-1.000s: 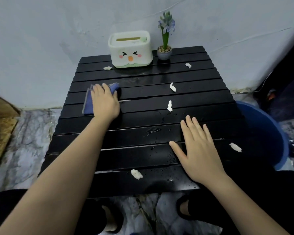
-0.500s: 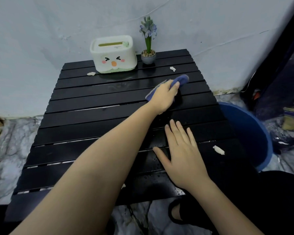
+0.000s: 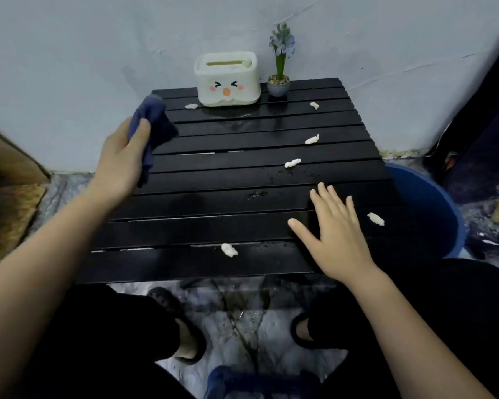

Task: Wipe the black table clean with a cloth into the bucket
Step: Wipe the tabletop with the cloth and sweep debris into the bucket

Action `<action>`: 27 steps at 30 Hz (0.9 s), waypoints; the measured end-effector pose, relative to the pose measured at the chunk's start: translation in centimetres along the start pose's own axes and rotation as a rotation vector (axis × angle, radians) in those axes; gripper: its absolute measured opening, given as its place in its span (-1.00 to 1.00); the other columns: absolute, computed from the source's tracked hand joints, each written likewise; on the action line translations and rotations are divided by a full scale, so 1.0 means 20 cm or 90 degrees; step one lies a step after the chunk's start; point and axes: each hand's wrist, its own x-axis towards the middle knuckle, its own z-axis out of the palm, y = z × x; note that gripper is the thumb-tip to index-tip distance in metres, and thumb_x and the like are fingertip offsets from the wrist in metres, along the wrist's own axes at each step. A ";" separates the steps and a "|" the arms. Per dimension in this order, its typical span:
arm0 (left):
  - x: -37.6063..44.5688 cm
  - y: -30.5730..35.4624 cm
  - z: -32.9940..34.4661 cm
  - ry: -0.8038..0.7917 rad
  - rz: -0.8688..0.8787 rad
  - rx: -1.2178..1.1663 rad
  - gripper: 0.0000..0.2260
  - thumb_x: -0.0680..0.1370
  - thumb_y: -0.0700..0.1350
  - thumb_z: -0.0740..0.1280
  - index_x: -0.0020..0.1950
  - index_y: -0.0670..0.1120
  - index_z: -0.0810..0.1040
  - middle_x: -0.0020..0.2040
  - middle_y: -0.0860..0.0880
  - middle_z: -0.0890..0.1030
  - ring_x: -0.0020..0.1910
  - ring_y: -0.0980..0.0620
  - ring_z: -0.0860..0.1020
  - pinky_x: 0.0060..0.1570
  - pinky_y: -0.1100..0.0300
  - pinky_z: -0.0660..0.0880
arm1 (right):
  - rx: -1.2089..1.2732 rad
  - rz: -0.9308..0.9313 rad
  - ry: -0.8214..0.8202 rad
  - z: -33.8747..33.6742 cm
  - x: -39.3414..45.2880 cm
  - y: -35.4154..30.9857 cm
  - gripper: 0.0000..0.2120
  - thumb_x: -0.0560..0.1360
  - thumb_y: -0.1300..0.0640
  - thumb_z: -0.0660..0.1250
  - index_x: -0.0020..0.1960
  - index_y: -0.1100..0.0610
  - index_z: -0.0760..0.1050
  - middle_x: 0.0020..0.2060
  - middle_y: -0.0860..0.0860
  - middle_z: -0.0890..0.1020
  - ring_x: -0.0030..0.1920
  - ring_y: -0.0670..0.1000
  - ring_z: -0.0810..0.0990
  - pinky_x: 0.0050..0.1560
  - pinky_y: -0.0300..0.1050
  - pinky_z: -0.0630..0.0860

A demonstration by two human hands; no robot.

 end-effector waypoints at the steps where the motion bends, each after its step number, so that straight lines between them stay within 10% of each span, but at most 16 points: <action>1: -0.10 -0.05 -0.07 -0.010 0.010 0.044 -0.77 0.69 0.06 0.12 -0.02 0.29 0.53 -0.36 0.20 0.61 -0.41 0.30 0.50 -0.36 0.47 0.41 | -0.008 0.006 -0.010 0.00 -0.01 0.00 -0.18 0.58 -0.38 0.00 0.62 0.16 0.09 0.64 0.06 0.07 0.64 -0.01 -0.08 0.61 0.01 -0.25; 4: -0.35 -0.29 -0.15 -0.074 -0.014 0.124 -0.73 0.72 -0.08 0.11 0.34 0.11 0.50 0.09 -0.06 0.67 0.07 0.10 0.62 0.21 0.13 0.46 | -0.065 0.010 -0.028 0.02 -0.03 0.00 -0.15 0.57 -0.41 -0.04 0.63 0.18 0.04 0.64 0.09 0.04 0.64 0.01 -0.11 0.62 0.06 -0.22; 7: -0.51 -0.48 -0.08 -0.110 -0.122 0.306 -0.58 0.71 -0.07 0.09 0.57 -0.15 0.26 0.57 -0.22 0.27 0.59 -0.20 0.16 0.57 -0.12 0.03 | -0.098 0.009 -0.030 0.03 -0.03 -0.01 -0.13 0.57 -0.42 -0.07 0.63 0.19 0.02 0.64 0.10 0.02 0.64 0.03 -0.11 0.62 0.07 -0.21; 13: -0.46 -0.38 0.27 -0.095 -0.087 0.509 -0.49 0.70 0.06 0.02 0.60 -0.13 0.13 0.59 -0.32 0.11 0.59 -0.28 0.07 0.53 -0.16 -0.02 | -0.126 0.005 -0.031 0.04 -0.04 -0.02 -0.12 0.56 -0.41 -0.13 0.63 0.20 0.00 0.64 0.13 0.01 0.64 0.06 -0.11 0.62 0.09 -0.18; 22: -0.20 -0.04 0.94 -0.411 0.085 0.414 -0.49 0.71 0.10 -0.03 0.65 0.03 -0.02 0.65 -0.18 -0.10 0.63 -0.16 -0.16 0.55 -0.04 -0.20 | -0.145 -0.003 -0.013 0.05 -0.04 -0.02 -0.12 0.56 -0.39 -0.18 0.62 0.24 0.04 0.63 0.16 0.06 0.64 0.10 -0.05 0.61 0.10 -0.14; 27: -0.15 0.09 0.90 -0.393 -0.108 -0.144 -0.60 0.73 -0.13 0.04 0.57 -0.16 0.22 0.54 -0.21 0.32 0.48 -0.09 0.35 0.28 0.24 0.37 | -0.125 -0.006 -0.010 0.05 -0.04 0.00 -0.14 0.57 -0.38 -0.11 0.62 0.23 0.04 0.64 0.14 0.05 0.64 0.07 -0.08 0.62 0.07 -0.17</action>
